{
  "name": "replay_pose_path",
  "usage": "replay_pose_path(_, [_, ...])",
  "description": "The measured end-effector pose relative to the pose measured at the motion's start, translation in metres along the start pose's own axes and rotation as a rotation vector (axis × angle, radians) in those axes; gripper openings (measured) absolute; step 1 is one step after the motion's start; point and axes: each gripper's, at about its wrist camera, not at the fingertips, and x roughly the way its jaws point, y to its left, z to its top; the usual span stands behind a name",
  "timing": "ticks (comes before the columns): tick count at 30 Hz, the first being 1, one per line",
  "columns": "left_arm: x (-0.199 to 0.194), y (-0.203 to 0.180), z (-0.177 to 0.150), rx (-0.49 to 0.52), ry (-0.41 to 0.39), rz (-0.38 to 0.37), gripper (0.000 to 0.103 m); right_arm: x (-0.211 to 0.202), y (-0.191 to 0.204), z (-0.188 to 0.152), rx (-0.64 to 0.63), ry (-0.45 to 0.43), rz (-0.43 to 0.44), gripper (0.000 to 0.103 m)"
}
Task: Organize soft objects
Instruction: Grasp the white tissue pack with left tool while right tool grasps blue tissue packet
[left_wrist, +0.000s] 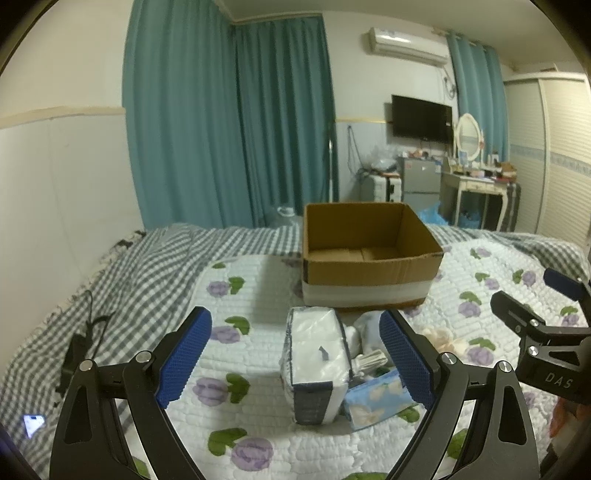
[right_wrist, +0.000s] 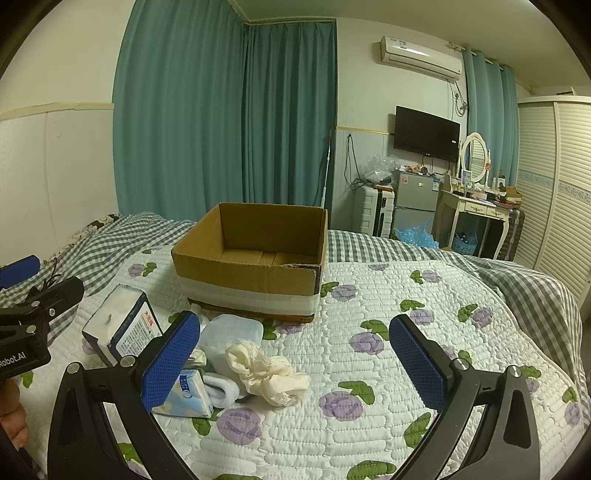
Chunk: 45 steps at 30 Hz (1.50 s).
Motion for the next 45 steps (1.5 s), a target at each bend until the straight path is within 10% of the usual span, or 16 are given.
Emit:
replay_pose_path(18, [0.051,-0.003,-0.042,0.033,0.131,-0.047,0.094,0.026,0.021,-0.016,-0.076,0.092,-0.005,0.103])
replay_pose_path(21, [0.059,-0.003,-0.044,0.048,0.124,-0.097,0.085,0.033,0.027,-0.02,-0.094,0.113,-0.007,0.103])
replay_pose_path(23, [0.06,-0.005,-0.045,0.088,0.112,-0.134,0.055,0.038,0.031,-0.023,-0.107,0.126,-0.01,0.103])
replay_pose_path(25, [0.061,-0.005,-0.045,0.109,0.114,-0.134,0.047,0.042,0.035,-0.026,-0.117,0.14,-0.011,0.103])
replay_pose_path(45, [0.047,0.067,-0.039,0.021,0.134,-0.143,0.045,0.082,0.123,-0.059,-0.138,0.317,0.084,0.095])
